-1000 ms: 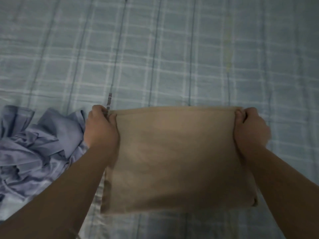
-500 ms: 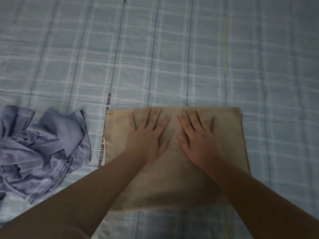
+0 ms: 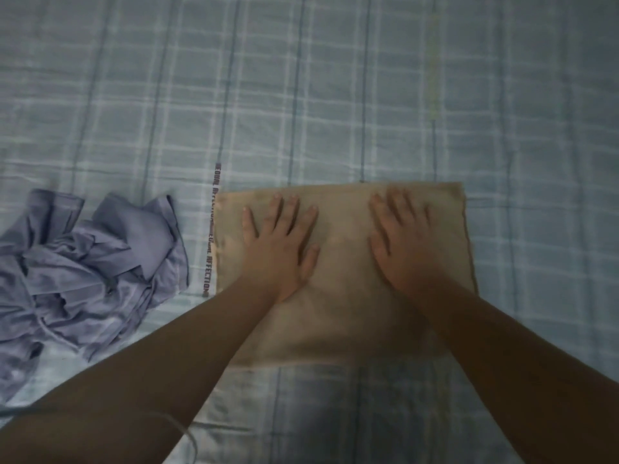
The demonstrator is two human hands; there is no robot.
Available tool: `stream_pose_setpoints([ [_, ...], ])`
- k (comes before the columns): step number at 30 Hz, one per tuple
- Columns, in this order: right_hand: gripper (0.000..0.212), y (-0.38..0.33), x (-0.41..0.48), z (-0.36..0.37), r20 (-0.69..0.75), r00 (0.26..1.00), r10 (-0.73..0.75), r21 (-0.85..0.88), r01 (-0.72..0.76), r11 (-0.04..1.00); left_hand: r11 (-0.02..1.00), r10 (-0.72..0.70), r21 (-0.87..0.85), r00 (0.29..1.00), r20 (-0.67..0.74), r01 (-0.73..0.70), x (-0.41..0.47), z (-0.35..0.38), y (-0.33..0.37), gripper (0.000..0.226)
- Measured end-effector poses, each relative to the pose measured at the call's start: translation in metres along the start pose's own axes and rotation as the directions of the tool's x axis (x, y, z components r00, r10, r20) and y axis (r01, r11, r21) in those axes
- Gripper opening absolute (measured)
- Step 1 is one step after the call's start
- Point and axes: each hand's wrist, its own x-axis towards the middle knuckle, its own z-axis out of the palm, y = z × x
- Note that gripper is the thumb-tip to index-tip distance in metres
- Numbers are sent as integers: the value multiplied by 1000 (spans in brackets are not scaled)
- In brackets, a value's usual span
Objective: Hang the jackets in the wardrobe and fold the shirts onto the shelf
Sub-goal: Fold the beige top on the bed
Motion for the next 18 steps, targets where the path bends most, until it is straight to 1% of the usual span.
stream_pose_setpoints([
  [2,61,13,-30,-6,-57,998,30,-16,-31,999,999,-25,-27,998,-60,24,-30,-1,-7,63],
  [5,58,28,-82,-2,-98,992,81,-2,-82,997,998,-59,-27,990,-131,55,-81,9,-16,61],
  [8,58,41,-120,10,-75,989,129,10,-129,992,996,-93,-10,986,-141,92,-118,25,-23,63],
  [12,63,52,-137,25,-38,992,121,53,-119,992,994,-112,-11,986,-126,112,-132,46,-30,65],
  [18,62,50,-132,41,-129,983,130,86,-120,989,992,-122,-18,977,-176,121,-128,61,-33,64],
])
